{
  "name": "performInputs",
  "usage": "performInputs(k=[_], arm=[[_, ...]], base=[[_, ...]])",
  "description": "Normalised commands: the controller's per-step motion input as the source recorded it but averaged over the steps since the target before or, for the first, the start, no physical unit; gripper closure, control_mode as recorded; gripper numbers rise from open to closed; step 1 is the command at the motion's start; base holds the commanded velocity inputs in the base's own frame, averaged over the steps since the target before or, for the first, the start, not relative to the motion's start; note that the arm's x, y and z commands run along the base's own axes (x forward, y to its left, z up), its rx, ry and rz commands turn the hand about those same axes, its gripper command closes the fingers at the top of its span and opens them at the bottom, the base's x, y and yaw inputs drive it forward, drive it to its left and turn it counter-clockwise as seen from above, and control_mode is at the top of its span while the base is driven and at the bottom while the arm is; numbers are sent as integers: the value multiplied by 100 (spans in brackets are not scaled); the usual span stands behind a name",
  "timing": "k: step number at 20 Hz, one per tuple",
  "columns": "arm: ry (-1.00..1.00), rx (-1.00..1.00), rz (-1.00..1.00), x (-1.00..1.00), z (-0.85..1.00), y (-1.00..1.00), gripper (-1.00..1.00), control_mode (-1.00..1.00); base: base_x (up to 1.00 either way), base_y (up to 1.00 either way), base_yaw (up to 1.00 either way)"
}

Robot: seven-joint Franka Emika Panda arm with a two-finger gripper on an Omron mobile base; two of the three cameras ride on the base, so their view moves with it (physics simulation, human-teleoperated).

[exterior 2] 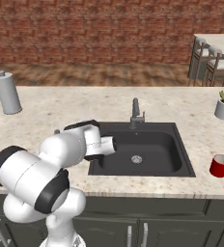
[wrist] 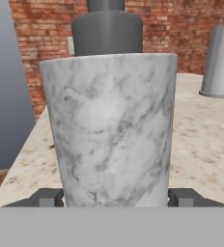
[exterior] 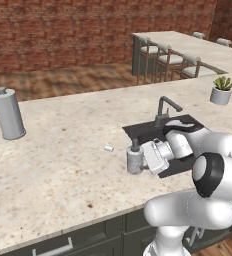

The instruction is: Open the cabinet. Pick the soap dispenser and place it next to the sink. Then close the cabinet.

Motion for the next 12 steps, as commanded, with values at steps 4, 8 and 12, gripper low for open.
performInputs(k=[4, 8, 12], arm=[[-3, 0, 0, 4, -15, 0, 100, -100], [-4, 0, 1, 15, -8, 0, 100, -100], [-4, 0, 0, 19, -1, 0, 100, -100]], base=[[0, 0, 0], [0, 0, 0], [0, 0, 0]])
